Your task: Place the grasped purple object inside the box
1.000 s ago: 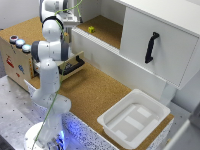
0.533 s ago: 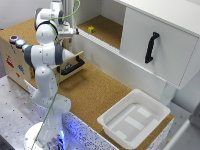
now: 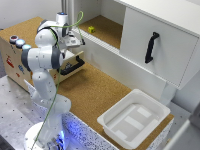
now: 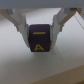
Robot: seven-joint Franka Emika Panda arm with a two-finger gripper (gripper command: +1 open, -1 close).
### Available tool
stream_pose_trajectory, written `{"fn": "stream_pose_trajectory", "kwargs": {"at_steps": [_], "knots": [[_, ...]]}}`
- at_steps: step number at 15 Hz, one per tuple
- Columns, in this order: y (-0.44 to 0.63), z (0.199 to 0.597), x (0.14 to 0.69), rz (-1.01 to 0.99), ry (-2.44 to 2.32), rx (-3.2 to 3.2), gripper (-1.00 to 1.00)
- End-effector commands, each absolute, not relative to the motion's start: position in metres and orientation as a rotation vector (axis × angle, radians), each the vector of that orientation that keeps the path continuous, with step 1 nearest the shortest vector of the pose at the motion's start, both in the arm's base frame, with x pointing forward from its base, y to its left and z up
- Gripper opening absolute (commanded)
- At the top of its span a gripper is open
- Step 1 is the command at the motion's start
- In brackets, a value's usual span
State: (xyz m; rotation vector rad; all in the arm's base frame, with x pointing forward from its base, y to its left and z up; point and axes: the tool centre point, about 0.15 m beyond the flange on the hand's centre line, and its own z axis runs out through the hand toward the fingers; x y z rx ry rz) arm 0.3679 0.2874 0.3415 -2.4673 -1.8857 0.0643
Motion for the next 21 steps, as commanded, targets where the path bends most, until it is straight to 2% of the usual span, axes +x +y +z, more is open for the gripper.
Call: {"fn": "stream_pose_trajectory", "kwargs": {"at_steps": [1, 3, 4, 9, 21], "knots": [[0.305, 0.323, 0.388, 0.125, -2.093, -2.292, -1.00], [0.308, 0.318, 0.385, 0.113, -2.162, -2.317, -1.00], [0.309, 0.320, 0.383, 0.116, -2.175, -2.323, 1.00], [0.306, 0.367, 0.357, 0.023, -2.203, -2.377, 1.00], [0.306, 0.367, 0.357, 0.023, -2.203, -2.377, 1.00]]}}
